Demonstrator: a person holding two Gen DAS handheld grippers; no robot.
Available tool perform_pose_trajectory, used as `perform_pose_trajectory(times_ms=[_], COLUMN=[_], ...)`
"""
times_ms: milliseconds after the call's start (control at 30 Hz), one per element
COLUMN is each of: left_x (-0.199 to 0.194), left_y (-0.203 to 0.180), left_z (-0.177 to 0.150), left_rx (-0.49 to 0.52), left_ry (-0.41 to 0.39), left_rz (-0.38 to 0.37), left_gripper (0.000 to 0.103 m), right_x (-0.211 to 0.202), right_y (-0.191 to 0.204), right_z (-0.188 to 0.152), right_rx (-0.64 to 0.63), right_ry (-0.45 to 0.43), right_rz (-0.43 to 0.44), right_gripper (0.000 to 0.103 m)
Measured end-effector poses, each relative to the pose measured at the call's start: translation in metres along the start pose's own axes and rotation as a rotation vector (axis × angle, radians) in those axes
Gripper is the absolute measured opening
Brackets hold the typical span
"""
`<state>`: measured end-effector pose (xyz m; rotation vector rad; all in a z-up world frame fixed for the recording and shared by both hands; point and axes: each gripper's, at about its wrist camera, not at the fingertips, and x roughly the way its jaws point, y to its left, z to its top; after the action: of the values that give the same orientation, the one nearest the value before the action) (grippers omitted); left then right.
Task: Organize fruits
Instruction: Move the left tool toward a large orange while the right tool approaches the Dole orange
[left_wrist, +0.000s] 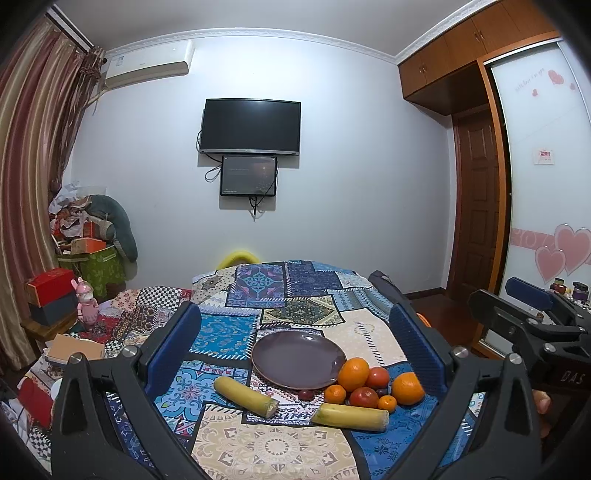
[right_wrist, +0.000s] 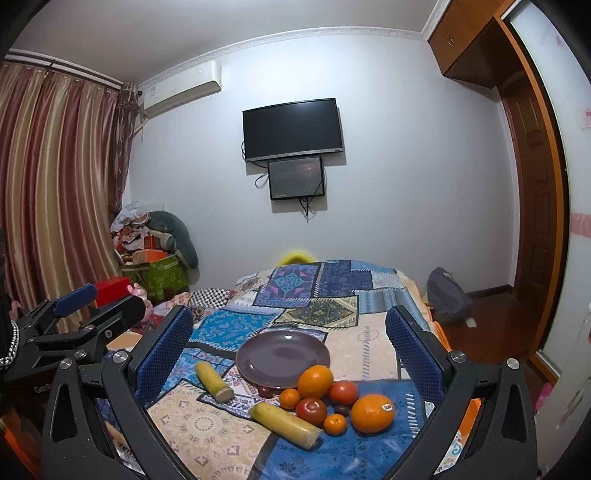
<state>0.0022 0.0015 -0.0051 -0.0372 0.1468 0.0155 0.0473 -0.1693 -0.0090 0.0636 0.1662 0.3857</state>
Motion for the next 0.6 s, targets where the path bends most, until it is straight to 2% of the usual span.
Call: perform_pose_trajectory(times_ms=[167, 300, 600], left_x=[0.008, 0.021, 0.064], left_y=[0.0, -0.003, -0.016], left_z=[-0.002, -0.006, -0.022], left_rx=[-0.004, -0.005, 0.021], left_ry=[0.022, 0.073, 0.205], left_rz=[-0.013, -0.033, -0.083], left_gripper=[0.102, 0.083, 0.066], right_x=[0.008, 0.017, 0.049], right_y=[-0.006, -0.015, -0.053], right_z=[-0.005, -0.012, -0.033], right_rx=[-0.003, 0.013, 0.088], right_ry=[0.014, 0.043, 0.195], right_rz=[-0.006, -0.019, -0.015], right_gripper=[0.103, 0.103, 0.081])
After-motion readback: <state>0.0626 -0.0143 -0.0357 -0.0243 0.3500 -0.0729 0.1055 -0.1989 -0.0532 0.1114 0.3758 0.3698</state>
